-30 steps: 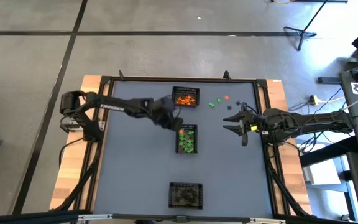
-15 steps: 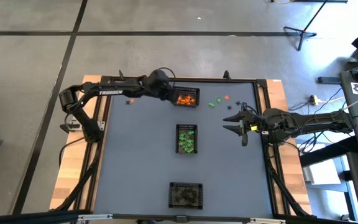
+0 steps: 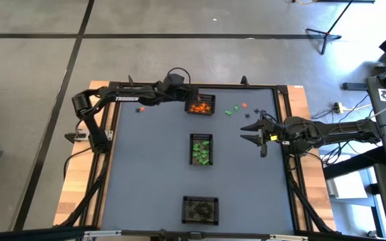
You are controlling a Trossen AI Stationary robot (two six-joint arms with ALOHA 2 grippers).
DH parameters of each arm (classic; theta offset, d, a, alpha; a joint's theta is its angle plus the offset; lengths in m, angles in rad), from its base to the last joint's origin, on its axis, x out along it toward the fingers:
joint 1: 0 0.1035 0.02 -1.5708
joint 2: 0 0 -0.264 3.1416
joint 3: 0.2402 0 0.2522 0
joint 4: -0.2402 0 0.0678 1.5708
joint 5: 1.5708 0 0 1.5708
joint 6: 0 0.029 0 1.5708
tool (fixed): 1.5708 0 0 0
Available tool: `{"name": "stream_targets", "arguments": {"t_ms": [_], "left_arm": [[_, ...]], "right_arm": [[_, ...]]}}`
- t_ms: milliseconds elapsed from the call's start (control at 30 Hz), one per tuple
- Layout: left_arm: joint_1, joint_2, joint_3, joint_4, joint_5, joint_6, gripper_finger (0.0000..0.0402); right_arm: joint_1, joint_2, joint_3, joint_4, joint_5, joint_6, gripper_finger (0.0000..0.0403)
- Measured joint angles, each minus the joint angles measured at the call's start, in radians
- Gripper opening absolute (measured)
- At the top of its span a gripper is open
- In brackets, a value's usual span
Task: Sort Halloween decoration
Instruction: Put the black spider toy into the bottom black bin, then put the green skeleton toy into the center black bin
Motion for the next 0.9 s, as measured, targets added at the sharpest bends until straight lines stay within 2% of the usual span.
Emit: {"name": "stream_targets", "arguments": {"t_ms": [200,333,600,900], "left_arm": [[0.006,0.033,0.0,-0.004,-0.004,-0.063,0.0124],[0.003,0.027,0.0,-0.062,0.045,-0.021,0.0166],[-0.003,-0.08,0.0,-0.287,0.008,0.058,0.0175],[-0.019,-0.338,0.0,-0.566,-0.013,0.075,0.0176]], "right_arm": [[0.0,0.0,0.0,0.0,0.0,0.0,0.0137],[0.0,0.0,0.0,0.0,0.0,0.0,0.0137],[0.0,0.0,0.0,0.0,0.0,0.0,0.0137],[0.0,0.0,0.0,-0.001,0.0,0.0,0.0137]]}}
